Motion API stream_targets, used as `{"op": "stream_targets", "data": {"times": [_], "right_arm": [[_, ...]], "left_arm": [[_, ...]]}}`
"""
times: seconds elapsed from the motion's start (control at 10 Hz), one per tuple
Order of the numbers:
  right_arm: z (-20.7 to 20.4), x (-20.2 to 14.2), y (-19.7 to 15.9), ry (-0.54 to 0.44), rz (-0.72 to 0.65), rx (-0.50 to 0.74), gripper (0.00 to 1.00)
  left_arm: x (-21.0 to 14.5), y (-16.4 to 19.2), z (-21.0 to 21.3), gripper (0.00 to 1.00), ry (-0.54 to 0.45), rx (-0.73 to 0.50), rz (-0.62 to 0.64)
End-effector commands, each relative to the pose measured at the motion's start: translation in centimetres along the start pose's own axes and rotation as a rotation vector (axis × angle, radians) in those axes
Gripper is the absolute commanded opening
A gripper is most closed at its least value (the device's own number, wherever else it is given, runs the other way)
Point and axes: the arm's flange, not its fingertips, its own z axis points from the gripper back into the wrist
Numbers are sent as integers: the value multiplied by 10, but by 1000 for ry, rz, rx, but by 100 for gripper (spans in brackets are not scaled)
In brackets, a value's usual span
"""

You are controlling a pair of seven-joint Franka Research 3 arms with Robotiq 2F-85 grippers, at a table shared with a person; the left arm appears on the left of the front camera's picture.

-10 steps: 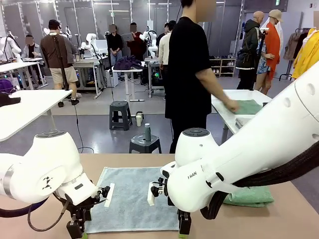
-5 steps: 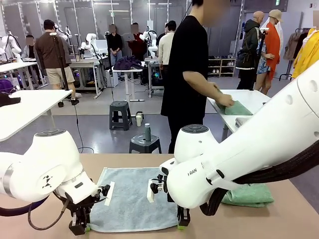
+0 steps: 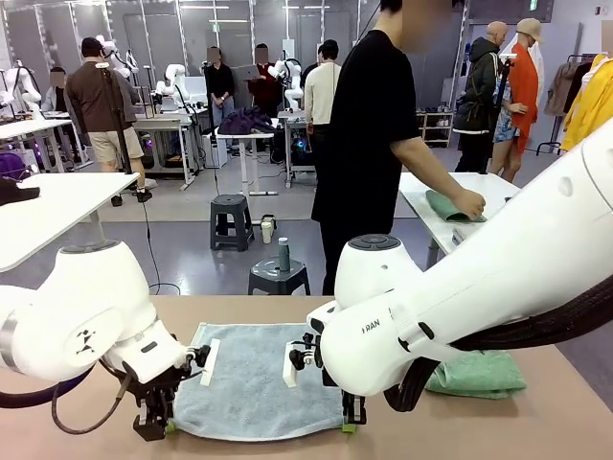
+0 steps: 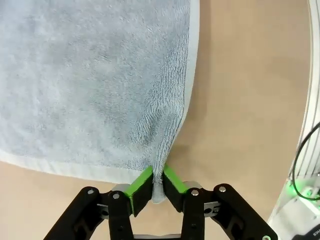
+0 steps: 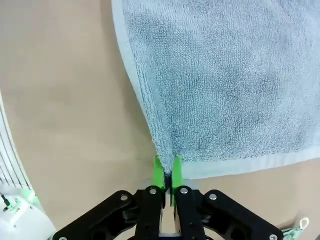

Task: Fold the towels and place them in the basket.
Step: When a person lays out a Towel with hook on the table, fold it in half twice.

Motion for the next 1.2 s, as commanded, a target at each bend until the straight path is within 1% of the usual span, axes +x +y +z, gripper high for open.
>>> {"op": "stream_targets", "data": {"times": [0.0, 0.2, 0.3, 0.4, 0.8, 0.9, 1.0, 1.1], "right_arm": [[14, 0, 5, 12, -10, -13, 0], [24, -1, 8, -12, -11, -23, 0], [26, -1, 9, -21, -31, -32, 0], [18, 1, 1, -8, 1, -25, 0], [18, 1, 1, -8, 1, -25, 0], [18, 0, 2, -10, -3, -24, 7], [53, 1, 2, -22, -4, -51, 7], [80, -1, 5, -39, -27, -38, 7]], "left_arm": [[-52, -82, 13, 0, -43, 40, 0], [-50, -77, 17, 0, -51, 49, 7], [1, 2, 25, 0, -27, 49, 3], [1, 2, 25, 0, -27, 49, 3], [1, 2, 25, 0, -27, 49, 3], [0, 2, 26, 10, -27, 46, 4], [-5, 15, 47, 10, 14, 50, 3], [-5, 20, 66, 10, 5, 6, -21]]}}
